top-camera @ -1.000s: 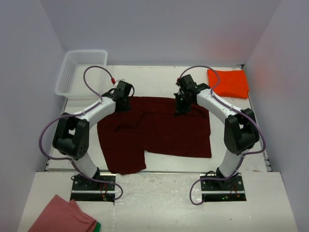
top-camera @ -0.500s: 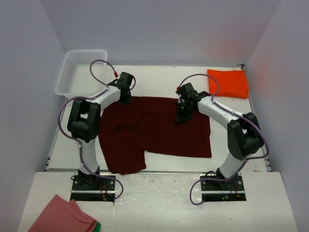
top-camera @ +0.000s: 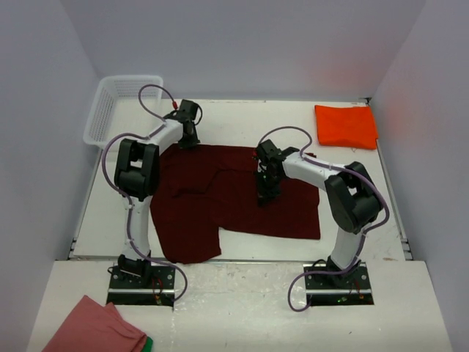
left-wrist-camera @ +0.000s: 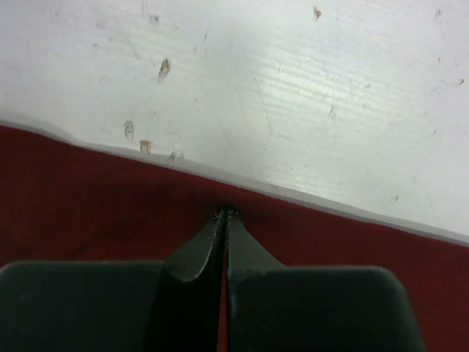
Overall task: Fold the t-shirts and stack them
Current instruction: Fold the flattened tshirt in 1/3 of the way
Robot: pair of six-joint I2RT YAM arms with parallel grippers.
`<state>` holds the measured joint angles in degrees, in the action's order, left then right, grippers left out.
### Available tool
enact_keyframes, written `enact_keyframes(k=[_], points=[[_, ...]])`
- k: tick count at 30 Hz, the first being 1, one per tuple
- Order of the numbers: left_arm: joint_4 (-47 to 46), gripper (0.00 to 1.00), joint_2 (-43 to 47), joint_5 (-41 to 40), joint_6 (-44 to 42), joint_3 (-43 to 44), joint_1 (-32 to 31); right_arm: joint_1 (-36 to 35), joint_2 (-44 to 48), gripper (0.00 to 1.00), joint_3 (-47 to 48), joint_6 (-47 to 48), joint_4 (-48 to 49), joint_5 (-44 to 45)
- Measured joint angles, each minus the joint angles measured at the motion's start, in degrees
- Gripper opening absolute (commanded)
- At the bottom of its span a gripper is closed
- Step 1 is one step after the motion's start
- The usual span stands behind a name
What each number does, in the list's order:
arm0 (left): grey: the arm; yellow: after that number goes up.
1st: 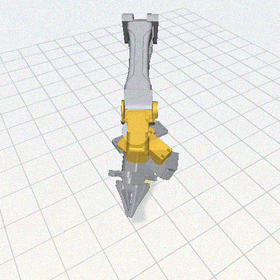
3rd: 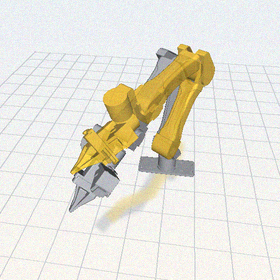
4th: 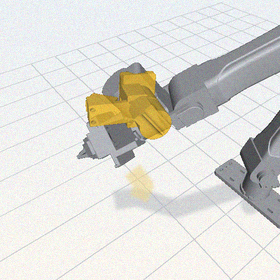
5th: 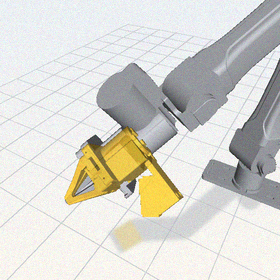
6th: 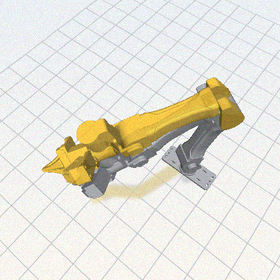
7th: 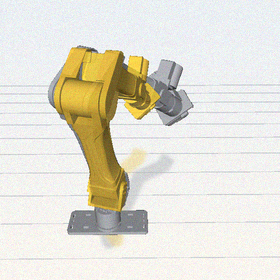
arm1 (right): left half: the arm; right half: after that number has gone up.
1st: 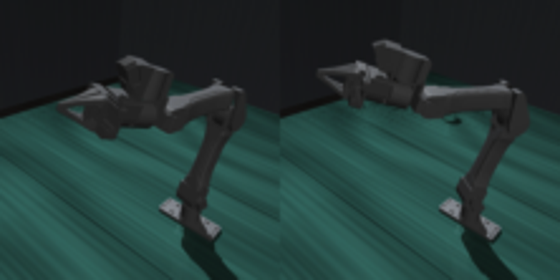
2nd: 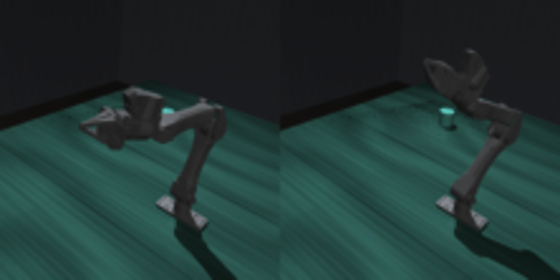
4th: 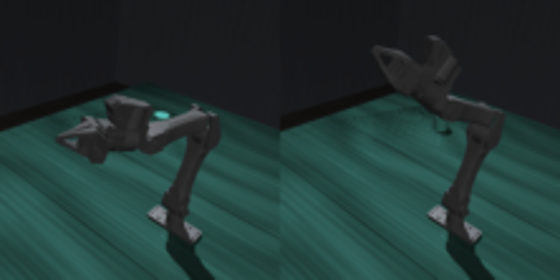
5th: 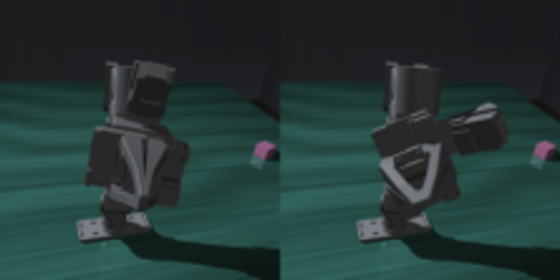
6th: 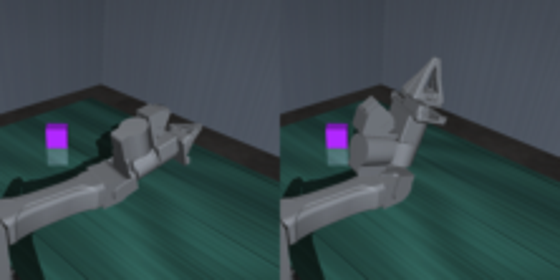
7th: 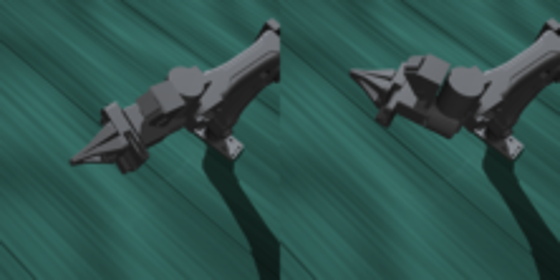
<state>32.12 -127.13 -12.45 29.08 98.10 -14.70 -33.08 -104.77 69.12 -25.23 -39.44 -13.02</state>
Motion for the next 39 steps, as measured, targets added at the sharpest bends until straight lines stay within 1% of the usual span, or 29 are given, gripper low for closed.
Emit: enact_keyframes(k=[8,13,24,28,32,39], points=[[1.5,0.0,-6.0,3.5,-1.2,9.6,2.0,-0.2,-4.3,0.0,0.5,-3.3,-0.2,0.0],[2.6,0.0,-9.8,5.3,-2.0,15.9,2.6,-0.2,-7.6,0.0,5.3,-4.6,-2.1,0.0],[2.7,0.0,-10.8,7.9,-3.2,17.5,3.6,-0.1,-12.6,0.0,12.3,-10.0,-4.5,-1.1],[2.5,0.0,-10.8,8.6,-3.2,17.4,4.0,0.7,-12.7,0.0,12.3,-11.9,-4.6,-0.9],[2.3,0.0,-10.8,9.4,-3.2,17.4,4.5,2.0,-12.2,0.0,12.2,-13.0,-5.8,1.5],[1.8,0.0,-10.8,10.8,-3.2,17.0,5.4,4.3,-9.6,0.01,8.3,-14.1,-6.4,3.5]])
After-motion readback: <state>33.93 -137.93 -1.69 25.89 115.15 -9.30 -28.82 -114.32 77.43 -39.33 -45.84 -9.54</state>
